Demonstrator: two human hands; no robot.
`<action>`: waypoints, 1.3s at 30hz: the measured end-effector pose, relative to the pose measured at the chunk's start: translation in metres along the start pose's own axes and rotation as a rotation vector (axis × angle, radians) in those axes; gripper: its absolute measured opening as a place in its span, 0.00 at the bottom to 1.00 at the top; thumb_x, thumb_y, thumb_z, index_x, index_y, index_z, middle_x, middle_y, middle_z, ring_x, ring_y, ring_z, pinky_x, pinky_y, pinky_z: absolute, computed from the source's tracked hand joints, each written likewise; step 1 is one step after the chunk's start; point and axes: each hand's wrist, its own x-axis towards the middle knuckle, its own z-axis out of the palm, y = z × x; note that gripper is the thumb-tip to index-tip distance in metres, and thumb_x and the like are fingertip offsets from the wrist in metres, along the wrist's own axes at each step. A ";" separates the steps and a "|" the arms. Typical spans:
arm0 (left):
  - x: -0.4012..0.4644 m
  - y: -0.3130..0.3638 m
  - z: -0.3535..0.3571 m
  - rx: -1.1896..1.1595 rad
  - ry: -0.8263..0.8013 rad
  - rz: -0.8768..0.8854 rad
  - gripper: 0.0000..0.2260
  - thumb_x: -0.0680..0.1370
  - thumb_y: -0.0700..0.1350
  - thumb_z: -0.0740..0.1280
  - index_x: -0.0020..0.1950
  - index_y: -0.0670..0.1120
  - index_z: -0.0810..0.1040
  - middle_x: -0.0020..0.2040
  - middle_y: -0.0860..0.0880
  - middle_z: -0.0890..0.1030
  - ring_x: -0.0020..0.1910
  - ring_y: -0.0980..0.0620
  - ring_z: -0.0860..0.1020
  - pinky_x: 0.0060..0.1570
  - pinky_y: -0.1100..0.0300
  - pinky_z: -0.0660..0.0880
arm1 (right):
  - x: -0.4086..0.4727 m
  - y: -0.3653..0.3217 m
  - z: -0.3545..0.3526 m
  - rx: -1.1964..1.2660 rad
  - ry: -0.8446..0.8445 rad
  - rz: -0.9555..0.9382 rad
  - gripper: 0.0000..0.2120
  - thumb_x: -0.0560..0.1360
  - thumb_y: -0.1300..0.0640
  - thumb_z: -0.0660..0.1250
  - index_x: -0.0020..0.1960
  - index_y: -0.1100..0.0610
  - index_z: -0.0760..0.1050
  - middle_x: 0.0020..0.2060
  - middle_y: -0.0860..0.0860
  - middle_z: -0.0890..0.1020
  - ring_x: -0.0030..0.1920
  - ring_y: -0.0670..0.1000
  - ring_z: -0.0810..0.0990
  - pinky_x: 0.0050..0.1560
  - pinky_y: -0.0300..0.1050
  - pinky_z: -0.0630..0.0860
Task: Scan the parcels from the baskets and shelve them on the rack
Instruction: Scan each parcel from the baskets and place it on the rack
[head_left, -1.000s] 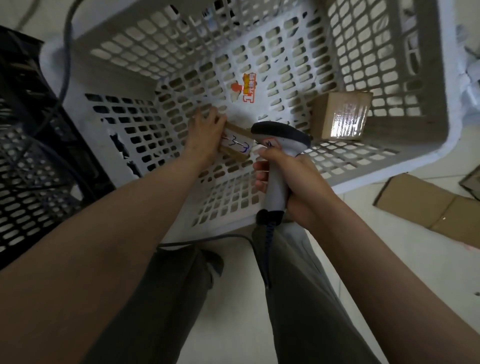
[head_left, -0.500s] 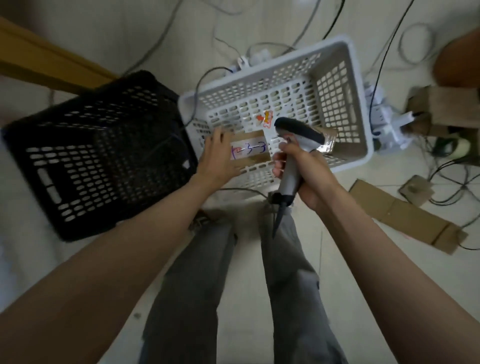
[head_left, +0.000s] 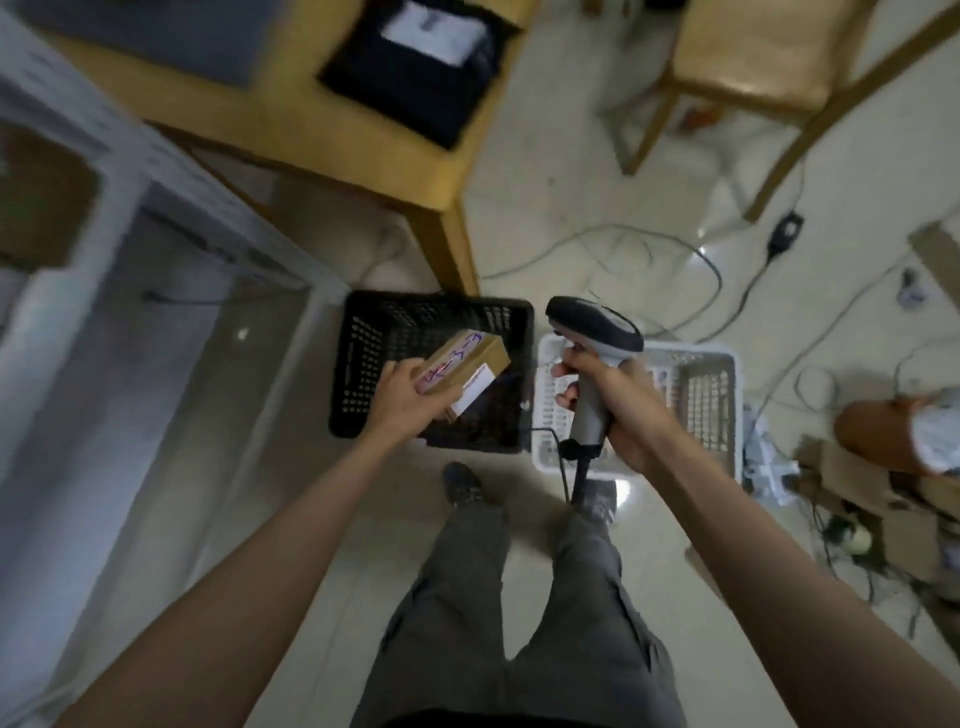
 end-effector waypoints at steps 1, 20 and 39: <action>-0.009 -0.007 -0.022 -0.048 0.027 -0.024 0.30 0.71 0.58 0.77 0.68 0.46 0.76 0.59 0.50 0.71 0.57 0.51 0.75 0.55 0.60 0.71 | -0.007 -0.009 0.020 -0.040 -0.048 -0.017 0.07 0.80 0.66 0.67 0.57 0.64 0.77 0.39 0.58 0.80 0.33 0.51 0.74 0.37 0.47 0.75; -0.181 0.016 -0.213 -1.484 0.494 -0.146 0.21 0.79 0.60 0.65 0.55 0.42 0.81 0.47 0.41 0.81 0.45 0.43 0.80 0.51 0.45 0.80 | -0.098 -0.115 0.163 -0.808 -0.909 -0.543 0.08 0.73 0.54 0.75 0.50 0.50 0.79 0.33 0.55 0.83 0.31 0.48 0.80 0.37 0.38 0.77; -0.241 0.040 -0.254 -1.484 0.533 0.002 0.26 0.78 0.61 0.63 0.59 0.39 0.81 0.50 0.37 0.82 0.47 0.38 0.81 0.41 0.53 0.79 | -0.124 -0.159 0.185 -0.988 -0.913 -0.899 0.08 0.73 0.59 0.76 0.46 0.48 0.80 0.36 0.42 0.85 0.37 0.39 0.82 0.31 0.36 0.77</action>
